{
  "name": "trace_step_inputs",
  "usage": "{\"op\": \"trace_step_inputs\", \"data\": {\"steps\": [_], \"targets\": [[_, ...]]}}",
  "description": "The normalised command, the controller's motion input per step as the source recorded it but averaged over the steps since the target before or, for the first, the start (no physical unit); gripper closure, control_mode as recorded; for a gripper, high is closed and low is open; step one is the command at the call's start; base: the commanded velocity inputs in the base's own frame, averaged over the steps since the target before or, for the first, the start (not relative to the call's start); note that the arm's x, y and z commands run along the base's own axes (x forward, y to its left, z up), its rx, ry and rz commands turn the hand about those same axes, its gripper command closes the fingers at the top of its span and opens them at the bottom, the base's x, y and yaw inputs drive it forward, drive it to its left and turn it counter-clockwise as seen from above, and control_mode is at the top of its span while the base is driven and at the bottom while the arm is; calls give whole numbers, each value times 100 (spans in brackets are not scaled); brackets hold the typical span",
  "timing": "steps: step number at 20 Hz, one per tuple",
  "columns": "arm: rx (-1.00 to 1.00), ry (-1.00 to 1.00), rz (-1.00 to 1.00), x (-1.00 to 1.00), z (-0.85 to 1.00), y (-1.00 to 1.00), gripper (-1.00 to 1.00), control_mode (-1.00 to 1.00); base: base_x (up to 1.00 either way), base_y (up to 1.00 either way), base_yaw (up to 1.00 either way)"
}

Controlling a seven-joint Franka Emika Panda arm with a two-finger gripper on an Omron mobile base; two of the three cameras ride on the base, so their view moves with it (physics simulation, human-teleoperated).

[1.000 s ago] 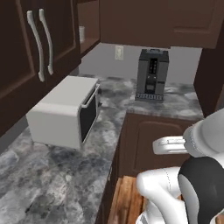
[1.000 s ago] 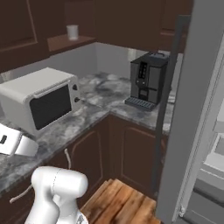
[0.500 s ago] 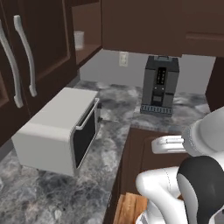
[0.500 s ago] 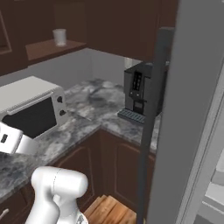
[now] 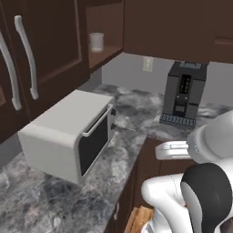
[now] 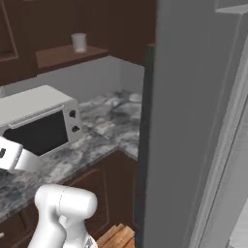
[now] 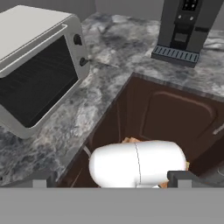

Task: There is a bowl on the dining counter. Grab a lemon wedge from the fridge and place it in the bowl. Then get the liquor bottle and glass cup from the cabinet and place them next to the bowl.

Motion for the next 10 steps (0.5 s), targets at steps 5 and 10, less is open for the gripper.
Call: {"op": "trace_step_inputs", "data": {"steps": [5,10], "targets": [[0,0,0,0,0,0,-100,100,100,-1,45],[0,0,0,0,0,0,-100,100,100,-7,42]]}}
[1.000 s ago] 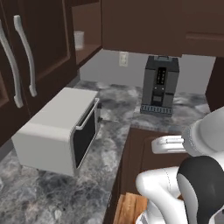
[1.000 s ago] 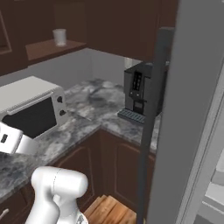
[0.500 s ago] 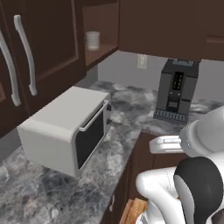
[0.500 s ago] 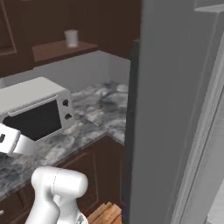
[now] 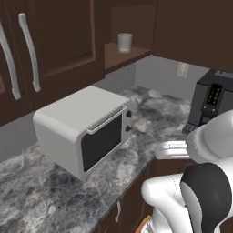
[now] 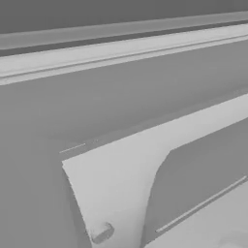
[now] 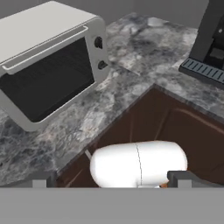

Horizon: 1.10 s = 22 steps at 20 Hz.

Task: There is a bowl on the dining counter. Grab a lemon wedge from the fridge and place it in the bowl. Then get the liquor bottle and glass cup from the cabinet and place them next to the bowl.

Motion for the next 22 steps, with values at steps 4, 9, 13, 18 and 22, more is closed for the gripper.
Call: {"op": "trace_step_inputs", "data": {"steps": [4,9,13,18,22], "targets": [[0,0,0,0,0,0,-100,100,100,-9,18],[0,0,0,0,0,0,-100,100,100,-4,14],[0,0,0,0,0,0,-100,100,100,-1,23],[0,-1,11,30,9,-7,-100,-100,59,-3,16],[-2,-3,23,52,51,-9,-100,-100,0,0,0]]}}
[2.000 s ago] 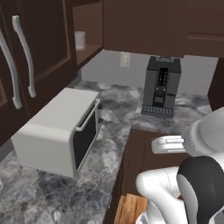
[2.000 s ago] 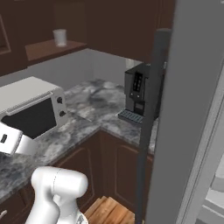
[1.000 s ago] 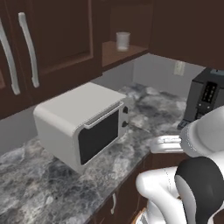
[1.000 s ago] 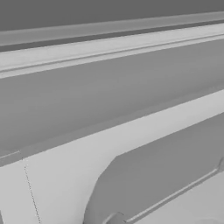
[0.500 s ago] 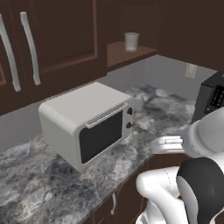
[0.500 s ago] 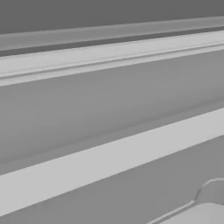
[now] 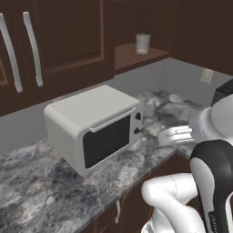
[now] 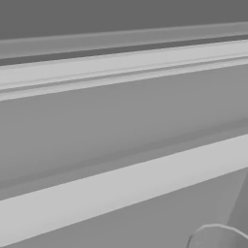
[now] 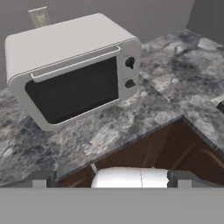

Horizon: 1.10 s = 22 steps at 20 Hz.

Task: There is a bowl on the dining counter. Grab a lemon wedge from the fridge and place it in the bowl. Then get the liquor bottle and glass cup from the cabinet and place them next to the bowl.

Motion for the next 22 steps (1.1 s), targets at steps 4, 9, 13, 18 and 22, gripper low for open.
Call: {"op": "trace_step_inputs", "data": {"steps": [4,9,13,18,22], "targets": [[-11,0,19,40,70,0,-100,-100,0,0,0],[-20,-2,14,23,62,0,-100,-100,0,0,0],[-23,-17,11,0,27,-2,-100,-100,0,0,0],[-24,-21,17,1,11,-2,-100,-100,0,0,0],[-22,-20,27,13,2,-1,-100,-100,0,0,0]]}}
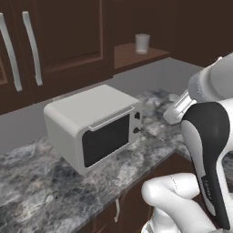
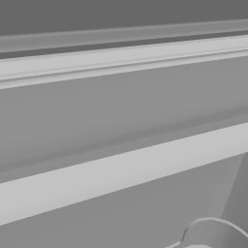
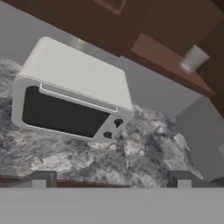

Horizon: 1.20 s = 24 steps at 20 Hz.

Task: There is a bowl on the dining counter. Grab a lemon wedge from the fridge and place it in the bowl. Then get the liquor bottle and glass cup from the cabinet and place them next to the bowl.

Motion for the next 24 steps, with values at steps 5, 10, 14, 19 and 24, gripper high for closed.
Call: {"op": "trace_step_inputs", "data": {"steps": [5,10,14,19,24], "targets": [[-18,-18,30,38,13,-21,-100,-100,0,0,0],[-20,-6,13,43,41,-11,-100,-100,0,0,0],[-22,-1,0,45,35,-6,-100,-100,0,0,0],[-23,0,0,58,15,-14,-100,-100,0,0,0],[-20,0,1,60,0,-30,-100,-100,0,0,0]]}}
